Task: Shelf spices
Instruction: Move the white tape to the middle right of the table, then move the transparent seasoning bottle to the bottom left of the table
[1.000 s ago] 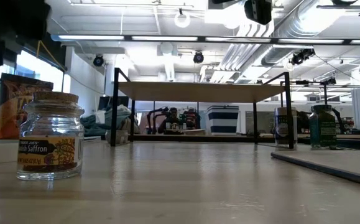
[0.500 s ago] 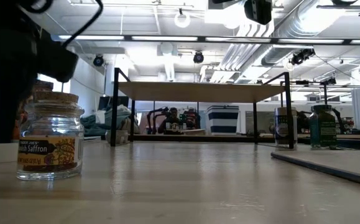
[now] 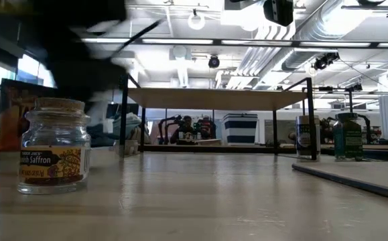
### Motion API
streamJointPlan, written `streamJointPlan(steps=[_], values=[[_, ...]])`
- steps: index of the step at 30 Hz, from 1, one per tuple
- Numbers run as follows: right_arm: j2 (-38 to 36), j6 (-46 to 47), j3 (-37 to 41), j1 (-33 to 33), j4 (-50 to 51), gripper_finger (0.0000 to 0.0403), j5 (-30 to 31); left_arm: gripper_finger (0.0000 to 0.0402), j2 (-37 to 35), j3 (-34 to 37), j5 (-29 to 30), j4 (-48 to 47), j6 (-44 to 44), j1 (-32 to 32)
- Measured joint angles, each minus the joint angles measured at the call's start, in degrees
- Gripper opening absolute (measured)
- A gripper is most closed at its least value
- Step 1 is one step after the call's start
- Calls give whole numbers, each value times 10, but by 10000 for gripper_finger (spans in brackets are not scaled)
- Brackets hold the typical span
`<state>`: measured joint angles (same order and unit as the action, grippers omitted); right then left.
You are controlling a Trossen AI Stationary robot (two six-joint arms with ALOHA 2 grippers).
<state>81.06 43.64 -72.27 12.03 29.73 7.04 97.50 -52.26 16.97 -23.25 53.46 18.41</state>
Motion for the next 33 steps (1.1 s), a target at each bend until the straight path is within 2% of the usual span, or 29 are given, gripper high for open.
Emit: streamJointPlan(steps=[2,3,5,10,14,17,20,25,29,31,33], values=[[0,0,0,0,1,0,0,0,-8,-7,67,92,-68,-26],[0,0,0,0,0,0,2,0,-12,-8,71,138,-111,-36],[0,0,0,0,-1,0,3,0,-7,-25,28,216,-180,-51],[0,9,0,4,-1,0,-1,0,-26,-76,24,145,-239,-83],[0,0,0,7,0,0,-3,0,-45,-86,-38,52,-257,-65],[0,-1,0,13,3,0,-5,0,-87,-90,-38,7,-256,-43],[0,0,0,24,17,0,-20,0,-146,-89,-36,-52,-234,0],[0,12,0,49,48,0,-29,0,-252,-90,25,-129,-141,97],[14,10,-2,65,56,0,-117,0,-296,-90,31,-211,-51,171],[44,0,-1,77,87,0,-159,0,-305,-89,57,-249,8,199],[83,-25,0,86,83,0,-176,0,-315,-89,102,-248,52,218]])
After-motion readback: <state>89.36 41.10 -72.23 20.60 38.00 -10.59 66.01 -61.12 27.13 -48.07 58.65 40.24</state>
